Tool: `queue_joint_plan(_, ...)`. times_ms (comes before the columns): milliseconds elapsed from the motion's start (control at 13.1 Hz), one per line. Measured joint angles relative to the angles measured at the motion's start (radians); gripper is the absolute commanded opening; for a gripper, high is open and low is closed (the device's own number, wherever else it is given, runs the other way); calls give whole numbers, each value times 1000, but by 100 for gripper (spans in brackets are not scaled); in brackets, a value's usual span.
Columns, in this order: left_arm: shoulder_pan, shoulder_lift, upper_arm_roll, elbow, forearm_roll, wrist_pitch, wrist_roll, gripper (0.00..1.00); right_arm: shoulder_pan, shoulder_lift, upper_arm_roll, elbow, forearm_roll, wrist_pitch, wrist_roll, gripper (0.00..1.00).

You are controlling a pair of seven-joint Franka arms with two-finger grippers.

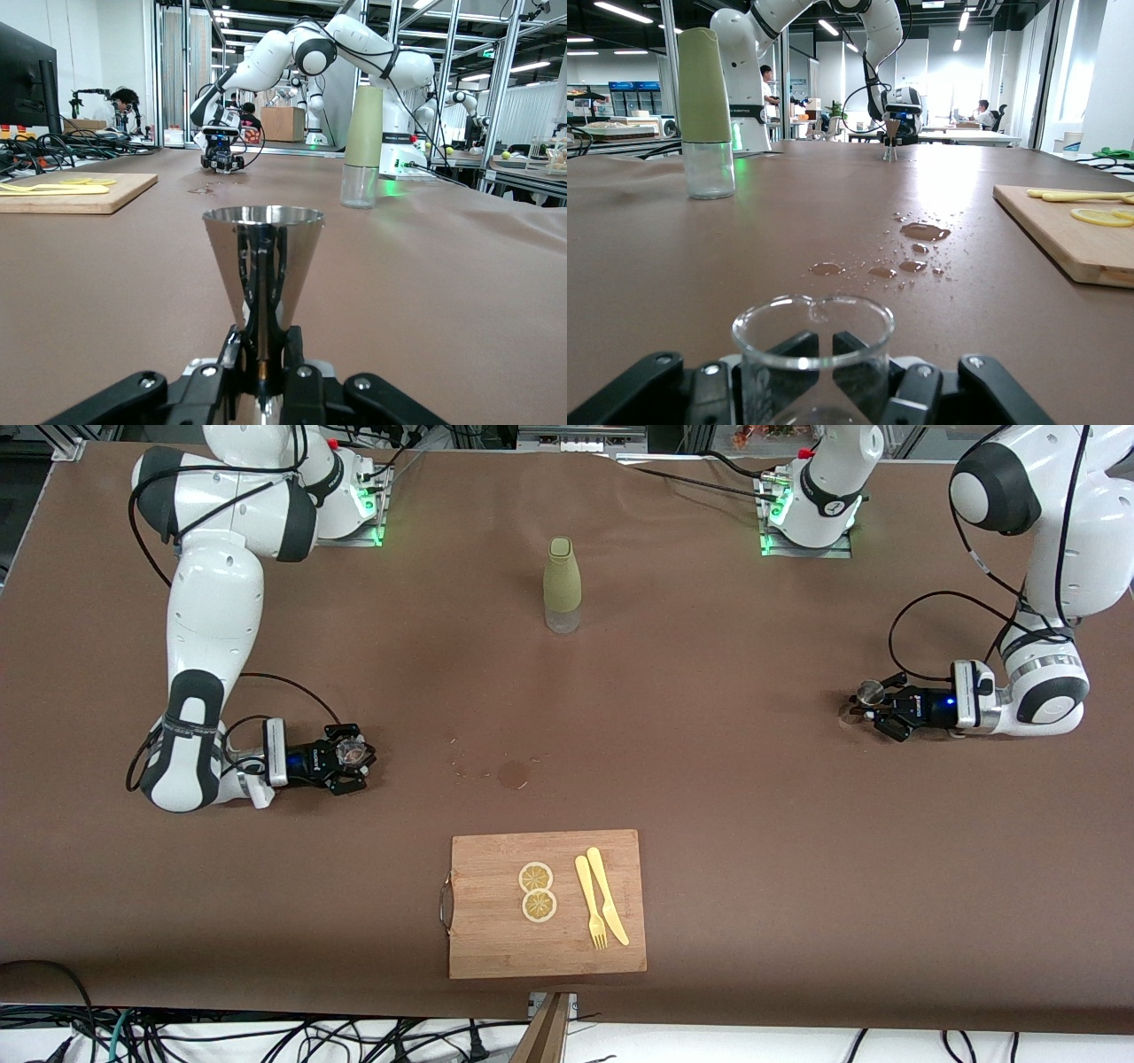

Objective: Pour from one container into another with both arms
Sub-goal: 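Set down the glass cup with the right gripper while the left gripper releases the jigger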

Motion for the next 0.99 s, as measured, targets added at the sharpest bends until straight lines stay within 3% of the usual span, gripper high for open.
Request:
queue_joint_plan(76, 2, 1, 0, 2, 0, 0, -1, 100, 0, 1, 0, 0, 0, 0, 0, 51)
queue_joint_plan(381, 7, 17, 28, 78, 29, 89, -57, 100, 1, 4, 1, 2, 16, 0, 5, 60)
queue_joint_plan(685, 9, 14, 67, 223, 229, 117, -199, 100, 0, 4, -6, 14, 17, 0, 6, 63)
queue_joint_plan(990, -3, -47, 70, 350, 411, 136, -640, 100, -1, 4, -39, 15, 17, 0, 6, 79)
